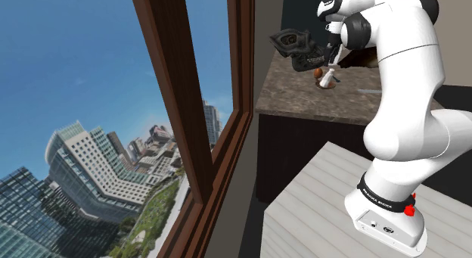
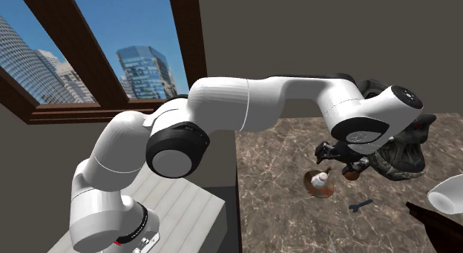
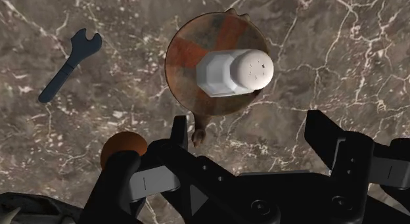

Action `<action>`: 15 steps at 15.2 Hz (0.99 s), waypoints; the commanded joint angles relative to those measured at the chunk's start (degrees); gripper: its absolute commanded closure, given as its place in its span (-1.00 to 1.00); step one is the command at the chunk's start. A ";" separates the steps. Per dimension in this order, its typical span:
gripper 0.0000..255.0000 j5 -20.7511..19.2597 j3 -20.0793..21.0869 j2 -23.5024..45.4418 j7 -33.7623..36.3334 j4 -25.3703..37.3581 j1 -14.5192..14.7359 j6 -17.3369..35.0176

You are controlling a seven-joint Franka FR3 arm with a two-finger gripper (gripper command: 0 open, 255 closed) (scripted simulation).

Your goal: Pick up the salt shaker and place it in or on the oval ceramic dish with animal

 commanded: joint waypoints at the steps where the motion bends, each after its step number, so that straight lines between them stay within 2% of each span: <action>1: -1.00 0.00 0.00 0.00 0.00 0.00 0.00 0.00; 3: -1.00 0.00 0.00 0.00 0.00 0.00 0.00 0.00; 7: -1.00 0.10 0.15 1.49 1.03 10.15 -2.34 -8.28; 15: -1.00 0.10 0.15 1.48 1.03 10.14 -2.34 -8.26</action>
